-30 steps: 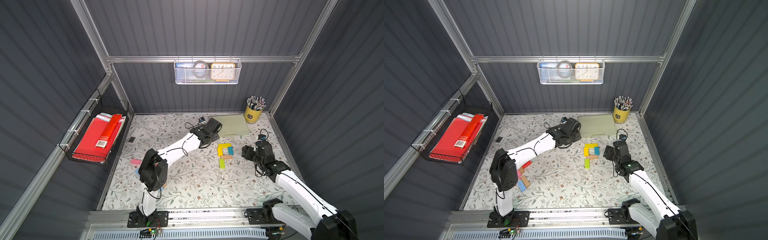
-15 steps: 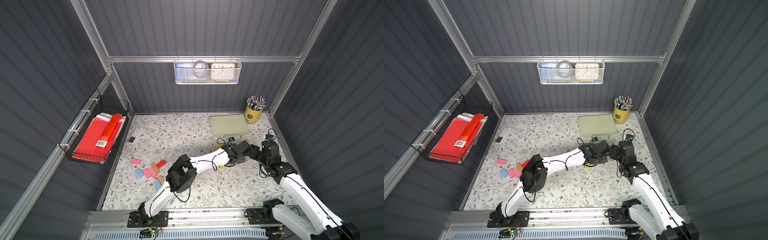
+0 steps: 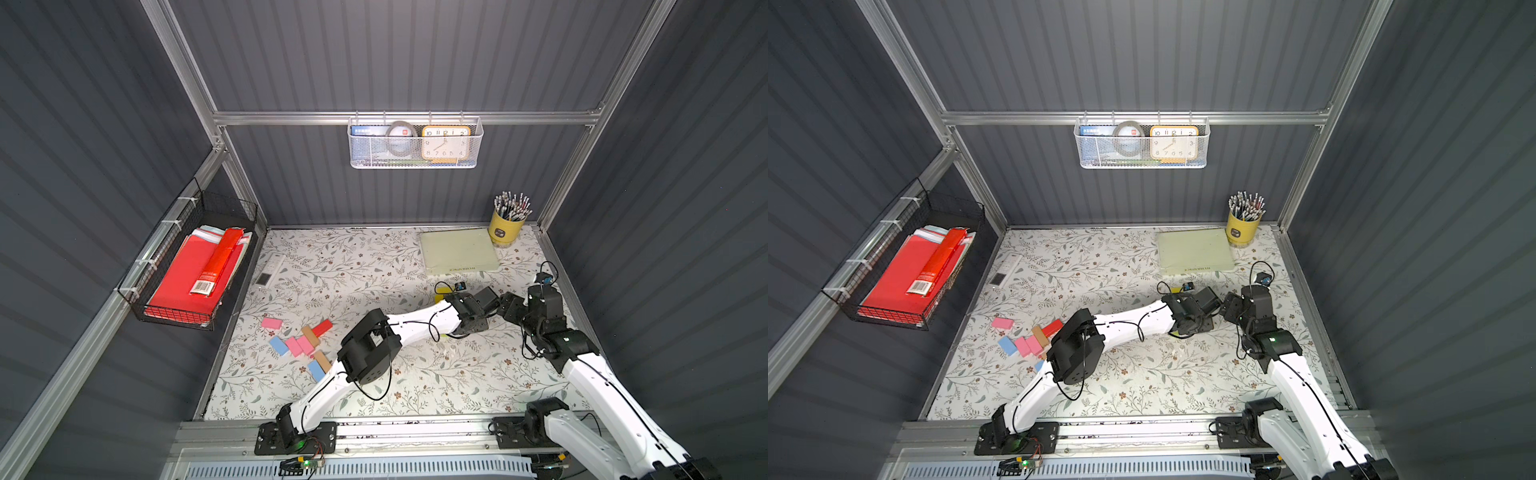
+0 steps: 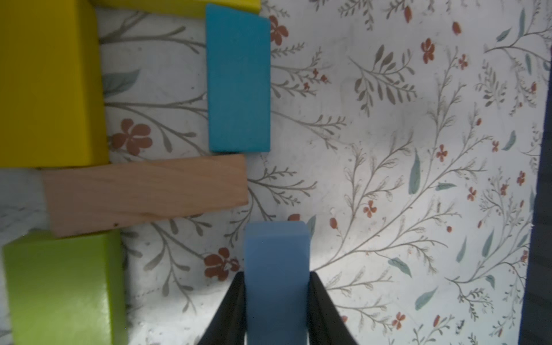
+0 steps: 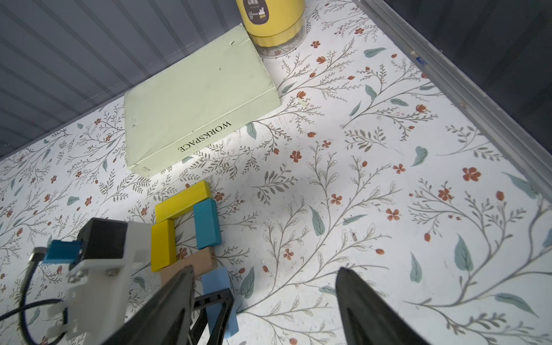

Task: Assemble the number 8 with building blocks
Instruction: Place the building block at the center of the board.

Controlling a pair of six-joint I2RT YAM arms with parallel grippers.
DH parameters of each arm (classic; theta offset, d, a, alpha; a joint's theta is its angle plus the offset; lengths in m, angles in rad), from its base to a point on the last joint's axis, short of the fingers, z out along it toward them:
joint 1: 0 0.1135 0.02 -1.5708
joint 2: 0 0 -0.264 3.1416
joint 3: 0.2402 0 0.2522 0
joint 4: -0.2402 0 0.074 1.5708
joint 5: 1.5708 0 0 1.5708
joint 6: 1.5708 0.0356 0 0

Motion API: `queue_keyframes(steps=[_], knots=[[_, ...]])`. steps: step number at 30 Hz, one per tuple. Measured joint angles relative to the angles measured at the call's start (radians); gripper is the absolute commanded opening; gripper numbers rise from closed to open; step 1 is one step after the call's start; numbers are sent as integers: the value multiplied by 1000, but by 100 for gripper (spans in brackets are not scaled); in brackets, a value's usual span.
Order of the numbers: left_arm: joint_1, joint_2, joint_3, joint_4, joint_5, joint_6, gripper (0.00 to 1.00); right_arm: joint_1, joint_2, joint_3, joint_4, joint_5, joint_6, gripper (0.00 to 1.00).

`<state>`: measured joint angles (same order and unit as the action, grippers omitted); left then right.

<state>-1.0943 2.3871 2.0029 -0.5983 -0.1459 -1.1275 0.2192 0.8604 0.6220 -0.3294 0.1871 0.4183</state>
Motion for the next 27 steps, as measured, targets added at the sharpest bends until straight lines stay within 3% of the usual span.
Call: queue_keyframes(steps=[9, 17, 23, 27], knots=[[1, 0, -6, 5, 1, -11, 50, -1, 0, -2, -1, -3, 0, 79], [1, 0, -13, 3, 0, -11, 58, -2, -3, -4, -2, -3, 1, 79], [2, -53, -33, -20, -77, -16, 78, -12, -37, -3, -2, -17, 5, 79], [24, -197, -108, -30, -156, -6, 94, -30, -33, -3, -5, -55, 5, 81]])
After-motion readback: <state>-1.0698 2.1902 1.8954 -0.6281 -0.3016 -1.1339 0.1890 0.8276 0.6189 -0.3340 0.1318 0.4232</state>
